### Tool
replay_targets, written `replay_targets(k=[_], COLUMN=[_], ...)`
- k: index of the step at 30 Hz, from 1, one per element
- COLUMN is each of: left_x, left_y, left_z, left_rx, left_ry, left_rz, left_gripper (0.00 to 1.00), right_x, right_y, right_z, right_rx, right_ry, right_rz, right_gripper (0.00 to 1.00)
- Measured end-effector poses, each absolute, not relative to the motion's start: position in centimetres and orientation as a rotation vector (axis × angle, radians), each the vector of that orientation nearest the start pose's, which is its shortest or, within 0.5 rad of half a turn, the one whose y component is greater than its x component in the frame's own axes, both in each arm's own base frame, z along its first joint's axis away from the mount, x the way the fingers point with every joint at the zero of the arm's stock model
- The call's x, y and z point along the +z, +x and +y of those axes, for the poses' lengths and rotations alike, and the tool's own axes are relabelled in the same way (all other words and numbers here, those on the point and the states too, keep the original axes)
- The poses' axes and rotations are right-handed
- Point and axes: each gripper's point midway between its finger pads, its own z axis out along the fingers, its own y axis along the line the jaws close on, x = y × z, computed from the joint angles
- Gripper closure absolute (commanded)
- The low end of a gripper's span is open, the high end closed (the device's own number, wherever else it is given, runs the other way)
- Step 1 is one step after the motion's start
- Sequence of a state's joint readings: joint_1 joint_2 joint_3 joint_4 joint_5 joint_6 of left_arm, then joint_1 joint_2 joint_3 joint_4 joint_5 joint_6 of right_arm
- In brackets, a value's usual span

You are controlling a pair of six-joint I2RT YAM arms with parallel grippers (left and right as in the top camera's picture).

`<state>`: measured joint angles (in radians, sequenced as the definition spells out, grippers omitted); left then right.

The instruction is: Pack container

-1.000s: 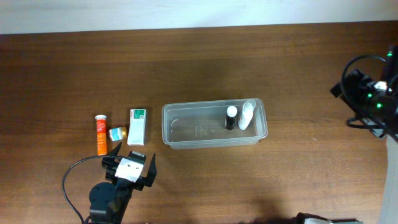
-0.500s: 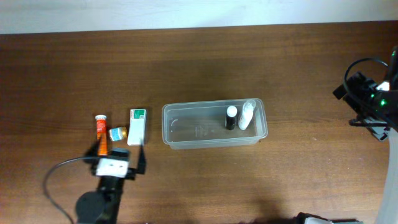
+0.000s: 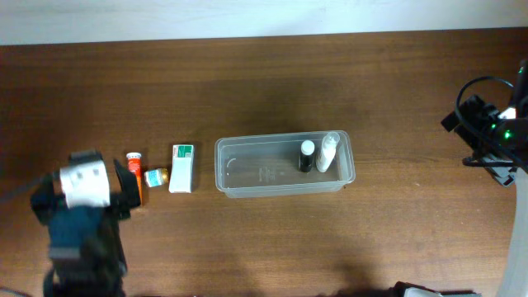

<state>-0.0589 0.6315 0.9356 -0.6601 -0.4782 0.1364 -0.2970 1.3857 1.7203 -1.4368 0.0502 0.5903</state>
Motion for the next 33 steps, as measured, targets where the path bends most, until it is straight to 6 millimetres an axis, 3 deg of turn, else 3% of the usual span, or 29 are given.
replay_targets(k=[5, 9, 13, 16, 27, 33], left_x=[30.0, 25.0, 19.6, 17.2, 14.4, 11.9], left_y=[27.4, 29.6, 29.6, 29.6, 31.4, 31.6], left_z=[8.4, 10.8, 12.6, 12.5, 10.9, 12.0], left_rx=[0.459, 0.331, 0.212, 0.146, -0.042, 0.006], left_ry=[-0.202, -0.301, -0.416, -0.441, -0.418, -0.46], left_rz=[2.073, 2.244, 2.427, 2.511, 2.569, 2.64], left_gripper=[0.0, 0.0, 0.0, 0.0, 0.0, 0.0], right_x=[29.1, 29.1, 29.1, 29.1, 29.1, 29.1], right_y=[27.9, 27.9, 27.9, 27.9, 27.9, 27.9], right_z=[-9.4, -9.4, -9.4, -9.4, -9.4, -9.4], right_rx=[0.027, 0.027, 0.027, 0.027, 0.027, 0.026], right_ry=[1.161, 1.161, 1.161, 1.161, 1.161, 1.161], right_rz=[2.406, 2.405, 2.406, 2.406, 2.405, 2.406], right_gripper=[0.02, 0.02, 0.02, 0.02, 0.02, 0.02])
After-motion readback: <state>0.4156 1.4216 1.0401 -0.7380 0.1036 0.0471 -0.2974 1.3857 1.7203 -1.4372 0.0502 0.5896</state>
